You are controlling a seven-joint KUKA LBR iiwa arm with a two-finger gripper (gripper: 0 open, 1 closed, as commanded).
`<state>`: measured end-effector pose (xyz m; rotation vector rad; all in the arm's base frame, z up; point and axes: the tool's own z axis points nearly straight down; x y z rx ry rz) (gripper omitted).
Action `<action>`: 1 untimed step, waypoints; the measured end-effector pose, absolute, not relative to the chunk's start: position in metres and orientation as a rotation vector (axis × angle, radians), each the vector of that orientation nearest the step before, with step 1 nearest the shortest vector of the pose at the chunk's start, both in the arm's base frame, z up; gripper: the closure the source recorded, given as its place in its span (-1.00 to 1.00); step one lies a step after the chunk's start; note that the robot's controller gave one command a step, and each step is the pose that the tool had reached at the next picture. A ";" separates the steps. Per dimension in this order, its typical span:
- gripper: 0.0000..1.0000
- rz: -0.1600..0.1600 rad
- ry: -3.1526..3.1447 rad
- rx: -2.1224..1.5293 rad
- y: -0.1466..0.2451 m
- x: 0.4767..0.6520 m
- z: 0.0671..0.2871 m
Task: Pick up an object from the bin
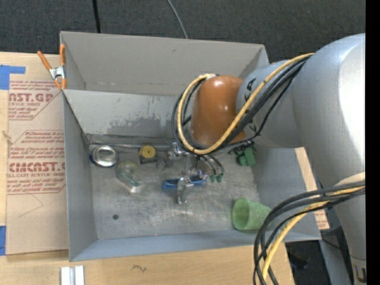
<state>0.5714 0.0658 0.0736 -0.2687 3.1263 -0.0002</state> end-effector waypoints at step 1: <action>1.00 0.002 3.117 -0.267 0.067 0.576 0.080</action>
Offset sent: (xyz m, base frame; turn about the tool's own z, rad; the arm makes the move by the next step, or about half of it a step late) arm 0.0000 0.0000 0.0000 0.0000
